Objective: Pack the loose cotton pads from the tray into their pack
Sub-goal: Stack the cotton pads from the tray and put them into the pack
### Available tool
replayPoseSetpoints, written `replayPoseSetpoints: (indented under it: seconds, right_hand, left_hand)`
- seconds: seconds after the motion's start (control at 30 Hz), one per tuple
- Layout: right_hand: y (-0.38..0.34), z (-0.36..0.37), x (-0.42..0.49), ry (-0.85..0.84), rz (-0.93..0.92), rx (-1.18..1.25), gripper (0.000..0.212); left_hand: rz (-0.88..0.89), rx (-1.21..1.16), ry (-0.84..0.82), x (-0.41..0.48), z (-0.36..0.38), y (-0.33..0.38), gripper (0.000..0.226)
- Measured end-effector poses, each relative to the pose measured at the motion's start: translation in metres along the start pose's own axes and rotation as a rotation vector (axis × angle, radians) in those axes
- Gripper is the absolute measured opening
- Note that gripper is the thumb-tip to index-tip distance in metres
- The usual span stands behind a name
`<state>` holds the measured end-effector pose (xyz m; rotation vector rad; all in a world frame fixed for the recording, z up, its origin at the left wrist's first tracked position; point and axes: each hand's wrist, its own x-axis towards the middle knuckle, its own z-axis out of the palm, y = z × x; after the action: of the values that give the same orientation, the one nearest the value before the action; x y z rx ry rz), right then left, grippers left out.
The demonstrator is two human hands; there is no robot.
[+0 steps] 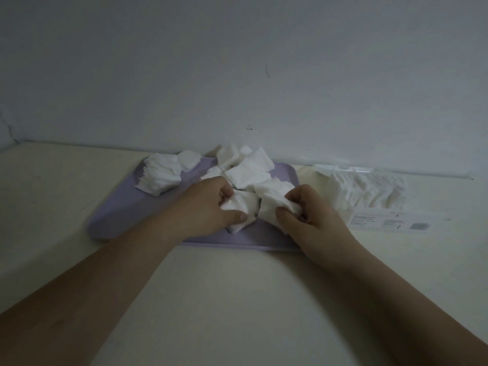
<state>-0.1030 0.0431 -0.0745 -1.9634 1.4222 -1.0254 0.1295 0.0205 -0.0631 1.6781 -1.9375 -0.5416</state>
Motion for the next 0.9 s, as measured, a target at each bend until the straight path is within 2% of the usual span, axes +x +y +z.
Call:
replayPoseSetpoints:
  seconds: [0.17, 0.27, 0.33, 0.4, 0.5, 0.6, 0.7, 0.9]
  right_hand:
    - [-0.004, 0.001, -0.003, 0.086, -0.038, 0.067, 0.011]
    - [-0.005, 0.000, -0.001, 0.132, -0.013, 0.103, 0.011]
    - [-0.004, 0.001, -0.001, 0.147, 0.019, 0.121, 0.011]
    - [-0.004, 0.001, -0.002, 0.134, 0.033, 0.145, 0.010]
    - [-0.007, -0.001, -0.003, 0.072, 0.020, 0.258, 0.015]
    - [-0.008, -0.002, -0.004, 0.025, 0.024, 0.373, 0.017]
    - [-0.006, -0.003, -0.003, -0.010, 0.003, 0.374, 0.019]
    - [-0.006, -0.002, -0.003, -0.021, -0.066, 0.308, 0.025]
  left_hand:
    - [0.065, -0.098, 0.009, 0.004, -0.013, -0.003, 0.017]
    - [0.070, -0.413, -0.012, 0.006, -0.026, -0.002, 0.018]
    - [0.082, -0.614, -0.109, 0.004, -0.029, 0.002, 0.019]
    - [0.111, -0.718, -0.221, -0.001, -0.022, 0.010, 0.014]
    - [0.120, -0.737, -0.261, -0.007, -0.002, 0.017, 0.016]
    - [0.156, -0.617, -0.164, -0.007, 0.011, 0.014, 0.018]
    - [0.186, -0.596, -0.062, -0.006, 0.014, 0.012, 0.016]
    - [0.155, -0.623, -0.047, -0.005, 0.017, 0.009, 0.017]
